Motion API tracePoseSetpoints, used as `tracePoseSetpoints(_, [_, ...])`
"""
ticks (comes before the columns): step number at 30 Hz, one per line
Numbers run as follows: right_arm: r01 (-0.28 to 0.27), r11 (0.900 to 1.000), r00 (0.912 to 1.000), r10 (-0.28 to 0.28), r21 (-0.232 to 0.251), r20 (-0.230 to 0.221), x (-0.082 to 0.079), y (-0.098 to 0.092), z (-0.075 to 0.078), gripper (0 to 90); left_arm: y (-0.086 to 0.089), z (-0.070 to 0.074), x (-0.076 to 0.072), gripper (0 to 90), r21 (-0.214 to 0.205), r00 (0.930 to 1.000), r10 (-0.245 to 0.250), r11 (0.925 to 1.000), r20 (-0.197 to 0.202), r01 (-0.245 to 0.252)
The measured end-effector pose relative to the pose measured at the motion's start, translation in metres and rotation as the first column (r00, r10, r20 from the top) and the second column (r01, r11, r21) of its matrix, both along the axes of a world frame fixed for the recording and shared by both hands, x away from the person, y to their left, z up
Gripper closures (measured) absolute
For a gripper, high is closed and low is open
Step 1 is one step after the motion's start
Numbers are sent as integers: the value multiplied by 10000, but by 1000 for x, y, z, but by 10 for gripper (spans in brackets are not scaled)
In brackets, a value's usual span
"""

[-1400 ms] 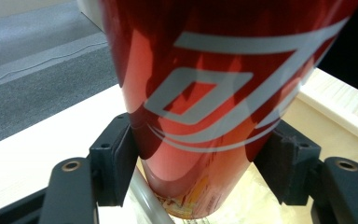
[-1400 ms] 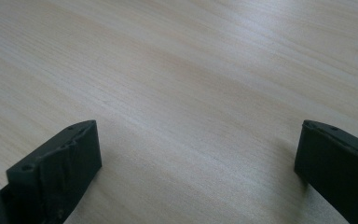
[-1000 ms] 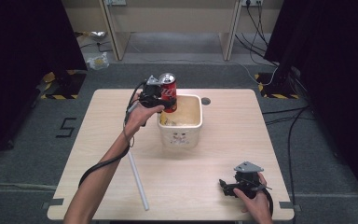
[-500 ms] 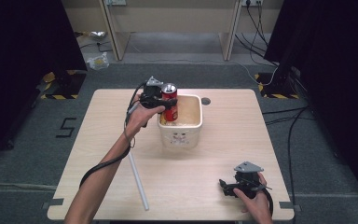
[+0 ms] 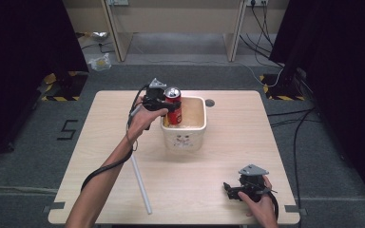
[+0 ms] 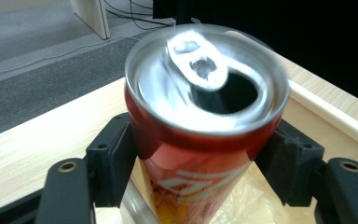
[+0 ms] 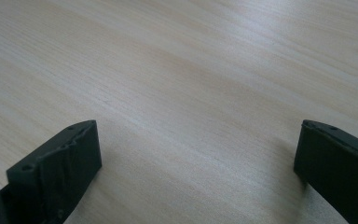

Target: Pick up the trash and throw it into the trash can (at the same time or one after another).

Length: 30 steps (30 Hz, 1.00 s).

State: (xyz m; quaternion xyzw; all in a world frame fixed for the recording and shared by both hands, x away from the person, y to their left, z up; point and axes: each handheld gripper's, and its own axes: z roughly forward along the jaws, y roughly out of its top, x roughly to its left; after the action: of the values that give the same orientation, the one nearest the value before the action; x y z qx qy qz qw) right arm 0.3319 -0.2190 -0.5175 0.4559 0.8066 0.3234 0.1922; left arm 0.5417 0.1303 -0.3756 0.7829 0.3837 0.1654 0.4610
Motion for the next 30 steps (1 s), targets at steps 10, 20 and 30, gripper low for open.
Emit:
tracePoseSetpoints(10, [-10, 10000, 10000, 10, 4, -2, 0, 0, 0, 7, 2, 10, -6, 305, -142, 10000, -11, 9999, 93, 13])
tracePoseSetpoints(20, [-16, 10000, 10000, 16, 21, 6, 0, 0, 0, 8, 17, 27, -22, 286, -621, 9999, 48, 9981, -130, -56])
tracePoseSetpoints(30, [-9, 10000, 10000, 9, 24, -2, 0, 0, 0, 7, 43, 33, -46, 273, -699, 9999, 124, 9975, -41, -126])
